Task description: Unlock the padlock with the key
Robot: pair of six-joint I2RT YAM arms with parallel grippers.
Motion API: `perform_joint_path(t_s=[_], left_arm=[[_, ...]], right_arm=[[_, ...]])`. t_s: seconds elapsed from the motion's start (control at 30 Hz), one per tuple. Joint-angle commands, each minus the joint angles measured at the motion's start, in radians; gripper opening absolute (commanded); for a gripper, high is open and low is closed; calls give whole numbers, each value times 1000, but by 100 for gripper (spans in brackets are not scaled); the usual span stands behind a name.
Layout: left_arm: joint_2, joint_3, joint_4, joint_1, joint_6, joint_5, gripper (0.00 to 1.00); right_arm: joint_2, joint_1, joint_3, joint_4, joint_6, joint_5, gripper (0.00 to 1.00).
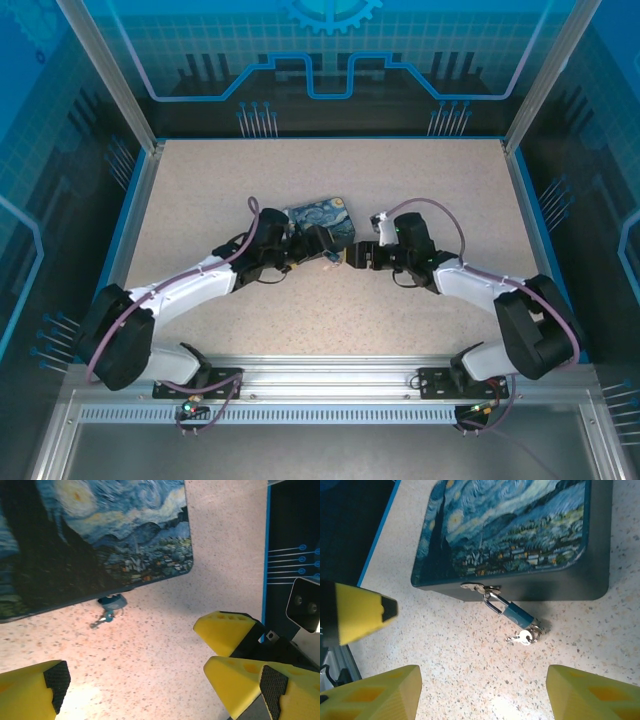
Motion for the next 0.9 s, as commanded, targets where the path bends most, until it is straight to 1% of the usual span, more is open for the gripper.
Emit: perform_joint_path(t_s=[0.0, 0.17, 0.43, 0.57, 0.87], left_arm=[[-22, 7, -73, 43, 49, -33, 99], [-15, 25, -95, 97, 83, -31, 99], [14, 94, -181, 148, 183, -62, 99], [30, 127, -228, 169, 226, -95, 99], [43, 138, -231, 199, 236, -92, 99]], right_arm=[[50, 22, 32, 8, -15, 15, 68], [114, 42, 60, 19, -32, 34, 68], [171, 73, 122, 2, -32, 54, 67], [206, 81, 181, -24, -40, 61, 67], [331, 89, 335, -61, -49, 38, 67]])
